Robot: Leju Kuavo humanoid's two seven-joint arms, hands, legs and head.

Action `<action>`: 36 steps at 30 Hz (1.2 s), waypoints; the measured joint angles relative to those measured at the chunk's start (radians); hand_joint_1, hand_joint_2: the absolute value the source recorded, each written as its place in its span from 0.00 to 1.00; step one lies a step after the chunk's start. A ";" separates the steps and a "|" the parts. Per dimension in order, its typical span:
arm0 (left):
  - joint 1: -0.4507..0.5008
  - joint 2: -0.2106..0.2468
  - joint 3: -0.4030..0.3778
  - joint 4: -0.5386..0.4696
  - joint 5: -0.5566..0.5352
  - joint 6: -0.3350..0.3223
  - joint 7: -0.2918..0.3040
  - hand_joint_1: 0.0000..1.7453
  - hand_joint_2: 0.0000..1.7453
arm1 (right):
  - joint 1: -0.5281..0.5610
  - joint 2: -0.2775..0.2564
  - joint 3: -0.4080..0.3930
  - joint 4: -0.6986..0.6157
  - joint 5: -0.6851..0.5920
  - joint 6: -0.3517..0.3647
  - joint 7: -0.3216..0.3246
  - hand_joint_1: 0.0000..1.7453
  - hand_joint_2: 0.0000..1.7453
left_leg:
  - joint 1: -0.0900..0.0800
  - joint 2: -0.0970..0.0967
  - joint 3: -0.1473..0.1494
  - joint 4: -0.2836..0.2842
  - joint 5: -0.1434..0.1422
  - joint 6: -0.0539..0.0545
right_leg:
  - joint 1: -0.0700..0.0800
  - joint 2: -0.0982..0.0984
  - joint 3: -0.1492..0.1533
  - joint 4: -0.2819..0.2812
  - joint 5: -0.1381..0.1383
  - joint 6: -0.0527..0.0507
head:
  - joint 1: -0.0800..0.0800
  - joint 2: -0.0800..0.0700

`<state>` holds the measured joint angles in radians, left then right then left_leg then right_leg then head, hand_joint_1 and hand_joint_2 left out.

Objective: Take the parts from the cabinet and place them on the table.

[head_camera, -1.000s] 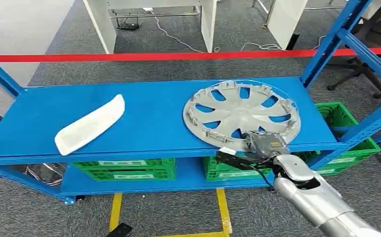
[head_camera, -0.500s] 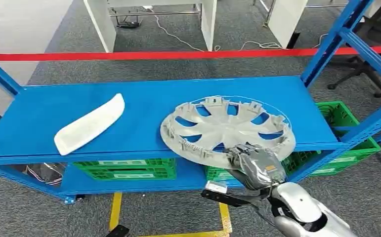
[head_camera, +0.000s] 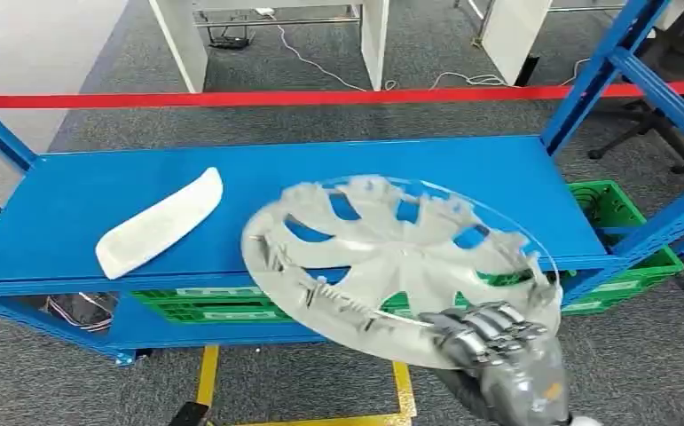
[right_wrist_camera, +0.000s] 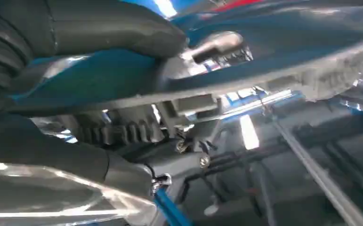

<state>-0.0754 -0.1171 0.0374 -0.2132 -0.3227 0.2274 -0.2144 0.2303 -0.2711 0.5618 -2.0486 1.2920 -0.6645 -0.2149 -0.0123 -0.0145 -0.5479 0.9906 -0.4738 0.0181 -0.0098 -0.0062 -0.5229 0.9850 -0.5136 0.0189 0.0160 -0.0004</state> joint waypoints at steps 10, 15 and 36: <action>-0.001 -0.007 0.042 0.000 0.024 -0.002 -0.057 0.00 1.00 | 0.080 0.103 -0.121 -0.080 -0.311 -0.003 -0.257 1.00 1.00 | 0.000 0.001 0.001 0.000 0.001 0.000 | 0.000 0.000 0.001 0.000 0.001 0.001 | 0.000 0.000; 0.000 -0.017 0.083 0.000 0.048 0.020 -0.139 0.00 1.00 | 0.137 0.128 -0.128 -0.118 -0.719 -0.026 -0.452 1.00 1.00 | -0.001 0.001 0.000 0.001 0.000 0.000 | -0.002 0.000 0.001 0.000 0.001 0.002 | 0.001 0.000; -0.005 -0.037 0.100 0.000 -0.108 0.092 -0.124 0.00 1.00 | 0.157 0.127 -0.113 -0.082 -1.175 0.370 -0.476 1.00 1.00 | 0.002 0.008 -0.025 -0.013 0.037 0.031 | -0.011 0.004 -0.114 0.292 -0.152 0.035 | 0.008 0.000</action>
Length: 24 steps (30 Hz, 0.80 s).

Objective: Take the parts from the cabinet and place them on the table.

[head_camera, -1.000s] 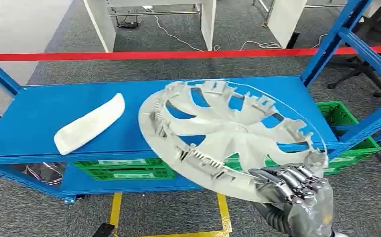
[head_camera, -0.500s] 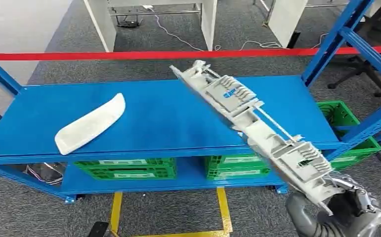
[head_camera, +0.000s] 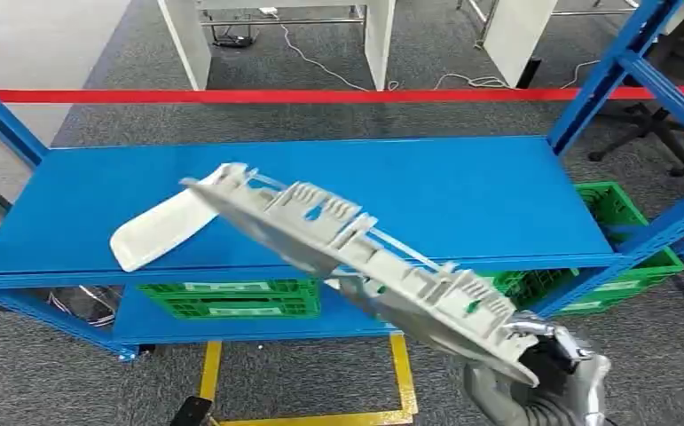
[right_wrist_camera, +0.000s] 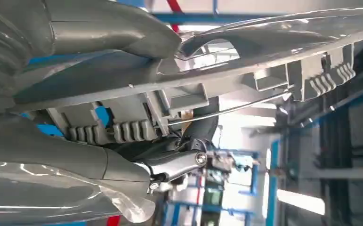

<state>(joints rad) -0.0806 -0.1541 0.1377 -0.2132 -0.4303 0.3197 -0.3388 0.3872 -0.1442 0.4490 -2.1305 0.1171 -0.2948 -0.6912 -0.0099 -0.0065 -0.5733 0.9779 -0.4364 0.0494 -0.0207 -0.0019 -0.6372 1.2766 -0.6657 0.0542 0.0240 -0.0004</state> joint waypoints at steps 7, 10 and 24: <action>-0.002 -0.001 0.000 0.000 -0.010 -0.003 0.002 0.00 1.00 | -0.002 0.006 -0.013 0.033 0.024 0.019 0.000 1.00 1.00 | 0.001 -0.006 -0.036 0.036 0.018 -0.038 | 0.001 0.010 0.152 -0.275 0.113 -0.014 | 0.001 0.000; -0.001 0.000 0.000 0.000 -0.014 -0.003 0.004 0.00 1.00 | -0.002 0.008 -0.015 0.046 0.045 0.009 0.000 1.00 1.00 | 0.006 -0.006 -0.050 0.056 -0.015 -0.056 | -0.003 0.001 0.132 -0.275 0.131 -0.042 | 0.000 0.000; -0.007 -0.001 0.000 0.000 -0.021 -0.004 0.013 0.00 1.00 | -0.002 0.011 -0.014 0.086 0.061 -0.001 0.000 1.00 1.00 | -0.007 -0.002 0.110 -0.014 -0.088 -0.020 | 0.010 -0.010 0.029 -0.271 0.238 -0.021 | -0.004 0.000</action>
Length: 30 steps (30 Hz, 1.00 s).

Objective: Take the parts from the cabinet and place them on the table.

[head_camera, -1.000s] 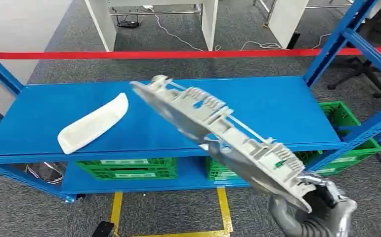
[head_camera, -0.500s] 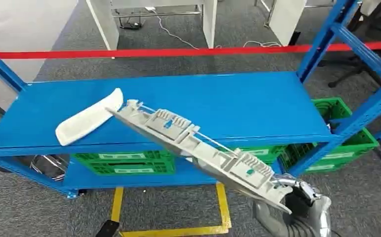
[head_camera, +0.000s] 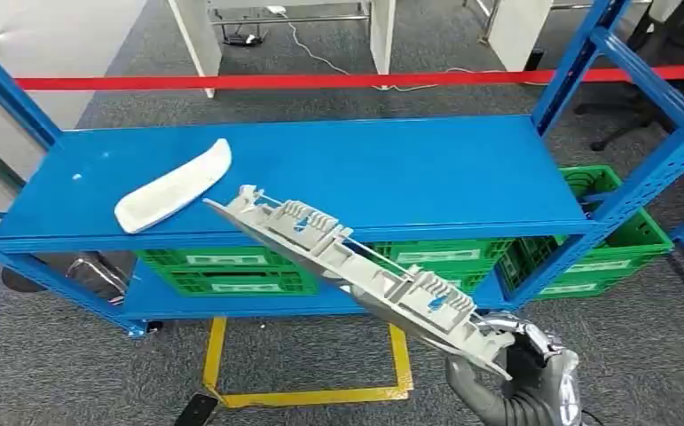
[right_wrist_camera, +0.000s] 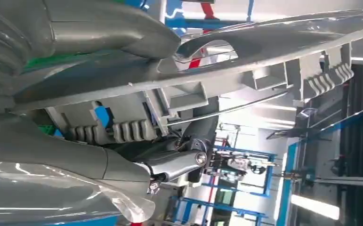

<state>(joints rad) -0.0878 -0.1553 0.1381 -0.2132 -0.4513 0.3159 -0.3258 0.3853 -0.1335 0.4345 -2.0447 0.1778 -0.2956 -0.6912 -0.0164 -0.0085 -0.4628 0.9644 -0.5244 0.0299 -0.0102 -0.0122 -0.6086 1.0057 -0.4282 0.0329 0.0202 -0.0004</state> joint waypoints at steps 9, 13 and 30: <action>-0.004 -0.006 0.000 0.000 -0.002 -0.001 0.000 0.00 1.00 | -0.002 0.000 0.003 0.016 0.008 -0.006 -0.001 1.00 1.00 | 0.013 0.013 -0.135 0.025 0.088 0.001 | -0.009 0.010 0.030 0.183 -0.111 0.022 | 0.005 0.000; -0.005 -0.005 0.000 0.000 -0.003 -0.001 0.000 0.00 1.00 | -0.012 0.000 0.006 0.021 0.011 -0.010 -0.001 1.00 1.00 | 0.009 0.010 -0.168 0.060 0.108 -0.022 | -0.007 0.014 0.141 -0.010 -0.156 0.009 | 0.008 0.000; 0.001 0.005 0.004 0.000 -0.020 0.006 0.001 0.00 1.00 | -0.048 0.000 0.037 0.035 0.010 -0.007 -0.001 1.00 1.00 | -0.011 0.007 0.036 -0.010 -0.028 0.006 | 0.004 -0.004 -0.015 -0.001 0.011 -0.011 | 0.000 0.000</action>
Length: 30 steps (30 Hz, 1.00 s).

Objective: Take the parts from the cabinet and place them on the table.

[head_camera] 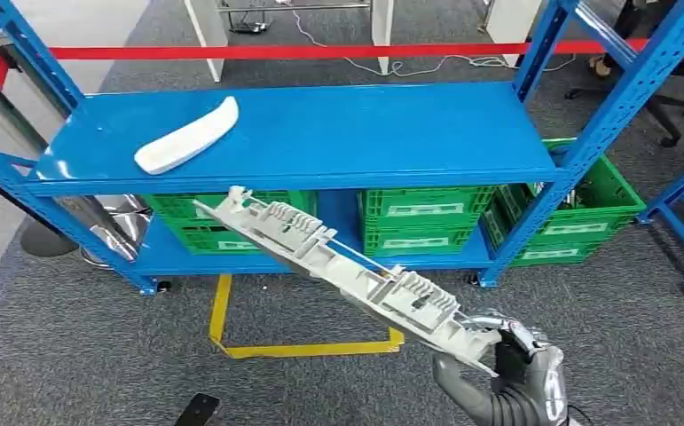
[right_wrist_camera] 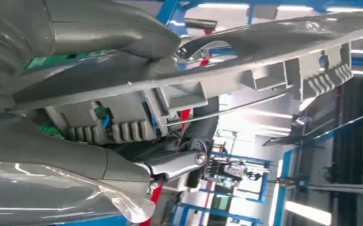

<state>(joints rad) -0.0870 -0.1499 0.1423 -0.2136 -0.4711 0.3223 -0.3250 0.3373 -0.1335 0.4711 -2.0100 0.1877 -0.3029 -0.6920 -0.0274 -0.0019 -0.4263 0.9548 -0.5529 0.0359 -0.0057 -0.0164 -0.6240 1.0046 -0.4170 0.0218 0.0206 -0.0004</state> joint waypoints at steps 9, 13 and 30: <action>0.003 0.010 0.005 0.000 -0.005 -0.019 -0.003 0.00 1.00 | -0.022 0.000 0.016 0.022 0.004 0.005 0.000 1.00 1.00 | 0.013 0.006 -0.147 0.019 0.106 0.008 | -0.010 0.012 0.007 0.243 -0.116 0.033 | 0.006 0.000; 0.004 0.015 0.006 0.000 -0.002 -0.018 -0.008 0.00 1.00 | -0.034 0.000 0.019 0.029 0.008 0.015 0.001 1.00 1.00 | 0.010 -0.010 -0.204 0.068 0.131 -0.014 | -0.013 0.047 0.195 -0.023 -0.177 0.015 | 0.007 0.000; 0.027 0.025 0.039 0.001 0.010 -0.010 -0.025 0.00 1.00 | -0.062 0.003 0.038 0.059 0.018 0.040 0.000 1.00 1.00 | 0.015 0.027 -0.028 0.020 0.005 -0.027 | -0.013 -0.065 0.019 0.009 -0.029 0.007 | -0.001 0.000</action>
<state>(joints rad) -0.0603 -0.1251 0.1816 -0.2129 -0.4608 0.3128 -0.3498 0.2756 -0.1305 0.5093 -1.9509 0.2052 -0.2625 -0.6916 -0.0129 0.0247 -0.4540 0.9749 -0.5478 0.0085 -0.0189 -0.0814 -0.6051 1.0140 -0.4460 0.0283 0.0195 -0.0004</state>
